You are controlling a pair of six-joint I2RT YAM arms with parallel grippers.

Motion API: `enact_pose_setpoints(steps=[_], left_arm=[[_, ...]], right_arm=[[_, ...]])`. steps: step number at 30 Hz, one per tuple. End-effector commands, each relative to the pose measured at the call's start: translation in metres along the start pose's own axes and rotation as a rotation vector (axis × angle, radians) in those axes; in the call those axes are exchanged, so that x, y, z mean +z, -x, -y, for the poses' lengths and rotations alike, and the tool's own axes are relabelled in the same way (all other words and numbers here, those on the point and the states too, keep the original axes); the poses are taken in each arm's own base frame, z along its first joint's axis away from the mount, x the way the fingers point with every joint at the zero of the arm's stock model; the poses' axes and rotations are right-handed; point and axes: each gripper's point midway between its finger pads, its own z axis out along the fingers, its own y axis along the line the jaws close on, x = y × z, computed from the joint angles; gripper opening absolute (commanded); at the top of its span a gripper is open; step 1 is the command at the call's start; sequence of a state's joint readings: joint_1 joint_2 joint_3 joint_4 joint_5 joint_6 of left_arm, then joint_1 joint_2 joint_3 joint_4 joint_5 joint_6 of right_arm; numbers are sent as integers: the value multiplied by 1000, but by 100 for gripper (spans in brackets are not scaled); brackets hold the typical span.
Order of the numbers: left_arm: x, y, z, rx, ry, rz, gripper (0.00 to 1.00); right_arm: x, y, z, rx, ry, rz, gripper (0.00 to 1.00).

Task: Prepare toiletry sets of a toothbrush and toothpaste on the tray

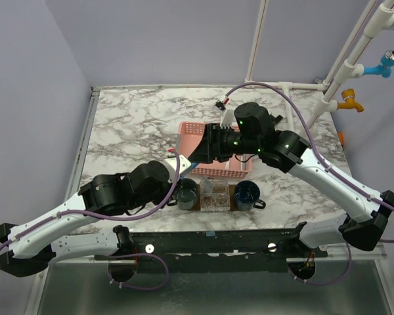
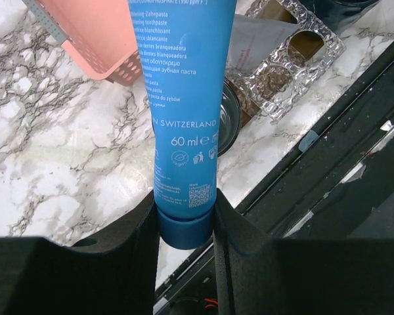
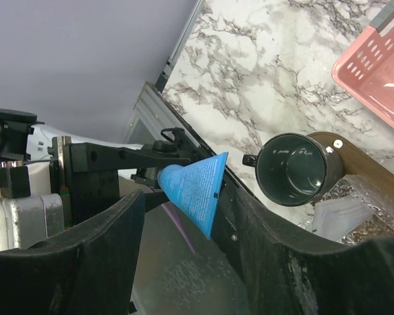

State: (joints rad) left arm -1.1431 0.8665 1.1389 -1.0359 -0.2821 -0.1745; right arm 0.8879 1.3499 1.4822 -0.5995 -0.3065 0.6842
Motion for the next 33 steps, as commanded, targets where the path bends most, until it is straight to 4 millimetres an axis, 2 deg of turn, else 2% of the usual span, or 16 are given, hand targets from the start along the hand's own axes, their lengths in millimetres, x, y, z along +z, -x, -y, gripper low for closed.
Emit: enact_pose_setpoints(steps=[1, 5, 12, 19, 24, 27, 30, 33], left_arm=[[-8, 13, -5, 4, 25, 53, 0], [-9, 12, -2, 4, 11, 56, 0], [-11, 11, 1, 4, -3, 58, 0], [-9, 11, 2, 4, -5, 62, 0], [-9, 16, 4, -11, -17, 91, 1], [-9, 19, 10, -20, -49, 106, 30], [-11, 25, 18, -31, -94, 130, 49], [-14, 33, 23, -39, -127, 170, 61]], right_arm=[[9, -4, -1, 30, 39, -26, 58], [14, -7, -1, 49, 55, -39, 52], [20, -10, 0, 69, 67, -51, 36], [21, -12, -2, 73, 84, -63, 1], [17, -13, -4, 72, 100, -59, 0], [12, -11, -4, 66, 95, -37, 0], [5, -8, -5, 57, 89, -5, 0], [-3, -4, -7, 37, 86, 29, 0]])
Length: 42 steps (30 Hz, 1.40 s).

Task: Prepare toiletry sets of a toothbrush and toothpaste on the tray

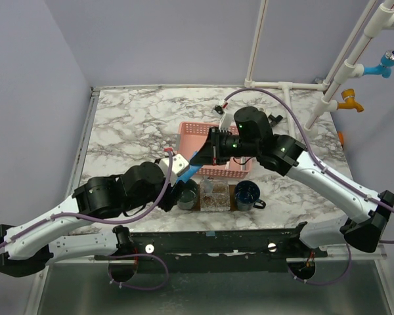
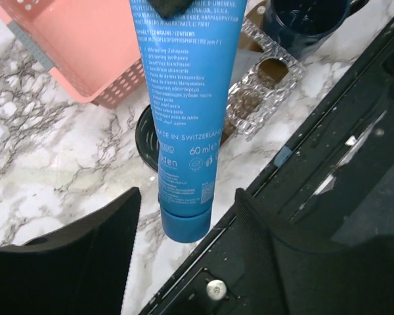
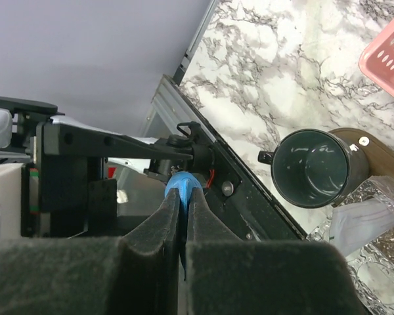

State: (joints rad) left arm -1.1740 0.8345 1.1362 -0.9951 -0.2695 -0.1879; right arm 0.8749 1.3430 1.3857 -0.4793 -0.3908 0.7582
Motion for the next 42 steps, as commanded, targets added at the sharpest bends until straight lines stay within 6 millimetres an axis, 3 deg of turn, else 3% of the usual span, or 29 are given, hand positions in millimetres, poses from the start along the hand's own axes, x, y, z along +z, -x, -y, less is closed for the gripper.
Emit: enact_pose_setpoints(steps=[1, 7, 14, 19, 25, 29, 35, 42], left_arm=[[-6, 26, 16, -29, -93, 119, 65], [-13, 46, 27, -56, -149, 189, 79], [-11, 59, 27, -91, -154, 221, 86], [-4, 63, 15, -149, -144, 219, 86], [-1, 65, -16, -263, -100, 251, 87], [3, 63, -38, -338, -31, 253, 87], [13, 48, -70, -468, 87, 240, 87], [16, 30, -99, -567, 185, 224, 87]], right_arm=[[-18, 7, -8, -41, 9, 64, 0], [-41, 11, 3, -97, -89, 116, 0], [-79, 26, 20, -167, -259, 211, 0], [-111, 41, 43, -215, -454, 283, 0], [-138, 45, 69, -271, -647, 287, 0], [-137, 36, 75, -319, -666, 211, 0], [-119, 15, 81, -365, -616, 80, 0], [-102, 6, 97, -356, -620, 66, 0]])
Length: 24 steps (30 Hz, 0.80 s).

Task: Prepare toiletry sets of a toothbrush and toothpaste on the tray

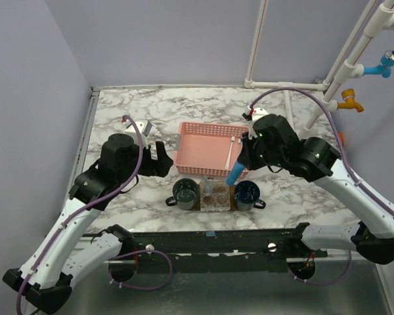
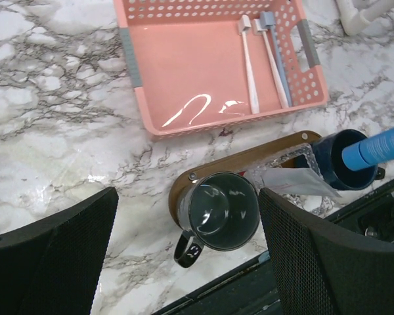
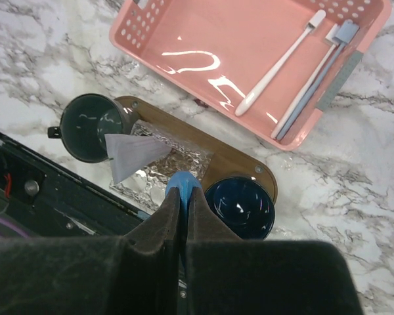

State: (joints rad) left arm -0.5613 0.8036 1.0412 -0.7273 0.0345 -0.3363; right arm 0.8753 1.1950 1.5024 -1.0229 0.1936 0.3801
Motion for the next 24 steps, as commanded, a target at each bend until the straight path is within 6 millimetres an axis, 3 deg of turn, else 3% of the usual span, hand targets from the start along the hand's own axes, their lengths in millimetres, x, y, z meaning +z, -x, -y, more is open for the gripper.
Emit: enact_pose_setpoints(steps=[1, 9, 24], left_arm=[[1, 1, -14, -66, 37, 18, 87], [9, -9, -39, -127, 112, 17, 87], [25, -32, -49, -125, 109, -2, 86]], right_arm=[[12, -4, -6, -18, 23, 3, 0], [29, -13, -21, -29, 35, -9, 1], [45, -23, -30, -45, -28, 7, 0]])
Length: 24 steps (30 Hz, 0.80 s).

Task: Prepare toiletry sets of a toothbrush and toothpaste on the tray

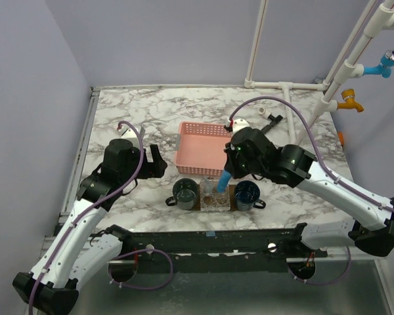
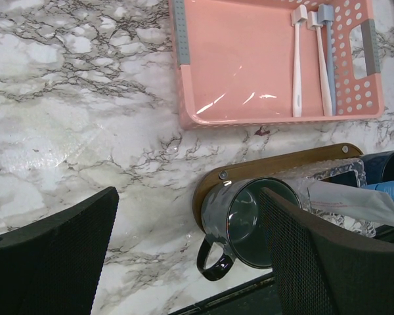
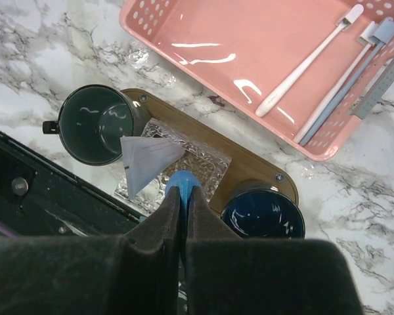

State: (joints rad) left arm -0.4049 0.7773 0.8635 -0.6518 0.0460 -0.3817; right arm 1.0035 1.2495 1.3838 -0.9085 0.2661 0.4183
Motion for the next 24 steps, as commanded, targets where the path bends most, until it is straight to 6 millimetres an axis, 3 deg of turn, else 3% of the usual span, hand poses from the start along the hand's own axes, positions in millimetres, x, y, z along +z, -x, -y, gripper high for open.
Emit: enact_pose_setpoints(steps=[1, 17, 24], left_arm=[[2, 0, 3, 2, -34, 20, 86], [-1, 0, 3, 12, -36, 35, 86], [-1, 0, 3, 12, -38, 35, 86]], right_arm=[[9, 7, -2, 11, -36, 46, 0], [27, -2, 1, 5, -86, 58, 0], [38, -15, -1, 1, -77, 42, 0]])
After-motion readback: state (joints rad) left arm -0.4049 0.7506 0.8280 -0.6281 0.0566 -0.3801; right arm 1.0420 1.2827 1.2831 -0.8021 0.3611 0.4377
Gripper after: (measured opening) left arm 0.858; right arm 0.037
